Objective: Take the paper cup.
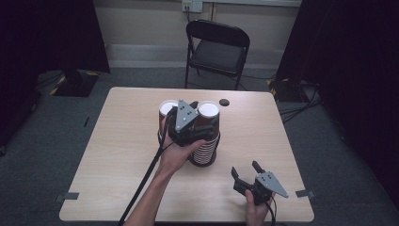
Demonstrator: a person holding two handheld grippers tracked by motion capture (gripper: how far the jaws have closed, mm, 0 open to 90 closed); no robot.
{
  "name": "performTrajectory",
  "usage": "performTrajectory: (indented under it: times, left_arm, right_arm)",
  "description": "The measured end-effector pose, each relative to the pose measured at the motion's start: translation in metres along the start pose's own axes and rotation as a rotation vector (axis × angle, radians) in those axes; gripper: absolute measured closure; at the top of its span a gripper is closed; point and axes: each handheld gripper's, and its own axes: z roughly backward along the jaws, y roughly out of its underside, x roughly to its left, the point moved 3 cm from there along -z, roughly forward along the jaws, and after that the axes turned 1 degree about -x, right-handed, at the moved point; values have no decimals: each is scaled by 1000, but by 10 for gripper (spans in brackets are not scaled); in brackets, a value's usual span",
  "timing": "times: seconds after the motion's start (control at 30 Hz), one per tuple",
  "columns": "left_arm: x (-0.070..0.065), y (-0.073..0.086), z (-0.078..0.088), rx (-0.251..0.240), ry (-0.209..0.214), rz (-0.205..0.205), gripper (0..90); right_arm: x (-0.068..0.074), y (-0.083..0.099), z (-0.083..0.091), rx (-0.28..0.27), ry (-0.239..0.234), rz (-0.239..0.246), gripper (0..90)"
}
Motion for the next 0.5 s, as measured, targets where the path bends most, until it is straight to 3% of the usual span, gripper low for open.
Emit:
performTrajectory:
  times: [0.13, 0.5]
  left_arm:
    - [2, 4, -9, 26, -9, 21, 208]
    - [4, 10, -26, 78, -27, 25, 208]
  right_arm:
    - [0, 0, 1, -4, -1, -3, 141]
    - [0, 0, 0, -4, 0, 2, 143]
